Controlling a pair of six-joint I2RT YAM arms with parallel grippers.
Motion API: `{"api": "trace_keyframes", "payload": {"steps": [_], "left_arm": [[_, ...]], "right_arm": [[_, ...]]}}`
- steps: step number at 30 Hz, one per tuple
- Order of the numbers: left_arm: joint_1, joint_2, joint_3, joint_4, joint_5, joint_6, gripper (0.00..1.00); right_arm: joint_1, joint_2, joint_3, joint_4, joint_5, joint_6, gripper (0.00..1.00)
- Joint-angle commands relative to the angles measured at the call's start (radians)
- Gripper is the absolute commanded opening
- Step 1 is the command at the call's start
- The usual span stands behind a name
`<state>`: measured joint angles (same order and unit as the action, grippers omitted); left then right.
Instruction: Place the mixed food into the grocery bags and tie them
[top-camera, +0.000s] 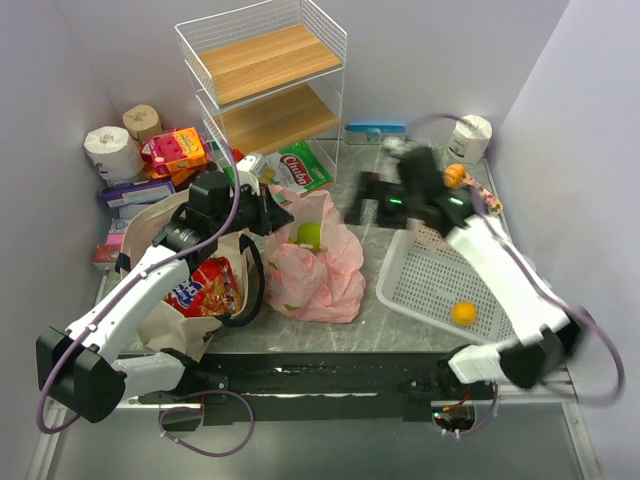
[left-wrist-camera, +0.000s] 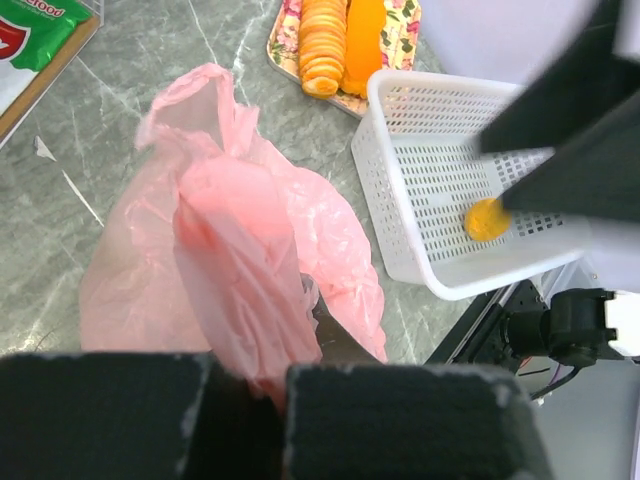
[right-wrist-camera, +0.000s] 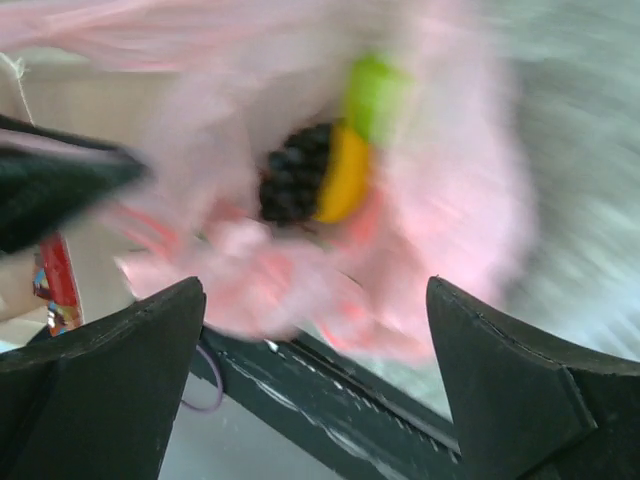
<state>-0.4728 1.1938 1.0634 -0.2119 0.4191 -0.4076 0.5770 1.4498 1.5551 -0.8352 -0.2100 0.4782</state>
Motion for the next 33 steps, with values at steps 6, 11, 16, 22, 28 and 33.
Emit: {"api": "trace_keyframes", "payload": {"steps": [6,11,16,22,28,33], "left_arm": [[-0.013,-0.037,0.000,-0.003,-0.031,0.036,0.01],[-0.013,-0.068,-0.046,0.048,-0.016,0.015,0.01],[-0.013,-0.091,-0.098,0.106,0.007,-0.010,0.01],[-0.013,-0.094,-0.125,0.140,0.017,-0.026,0.01],[-0.013,-0.092,-0.109,0.111,0.001,-0.014,0.01],[-0.013,-0.089,-0.092,0.068,-0.045,0.015,0.01]], "right_arm": [[-0.511,-0.355,-0.443,-0.365,0.171,-0.033,0.99],[-0.735,-0.348,-0.559,-0.383,0.192,-0.102,0.99],[-0.897,-0.315,-0.593,-0.334,0.230,-0.129,1.00],[-0.967,-0.177,-0.664,-0.229,0.230,-0.118,1.00],[-0.967,-0.089,-0.693,-0.130,0.231,-0.104,0.99],[-0.968,-0.025,-0.721,-0.073,0.158,-0.093,0.94]]}}
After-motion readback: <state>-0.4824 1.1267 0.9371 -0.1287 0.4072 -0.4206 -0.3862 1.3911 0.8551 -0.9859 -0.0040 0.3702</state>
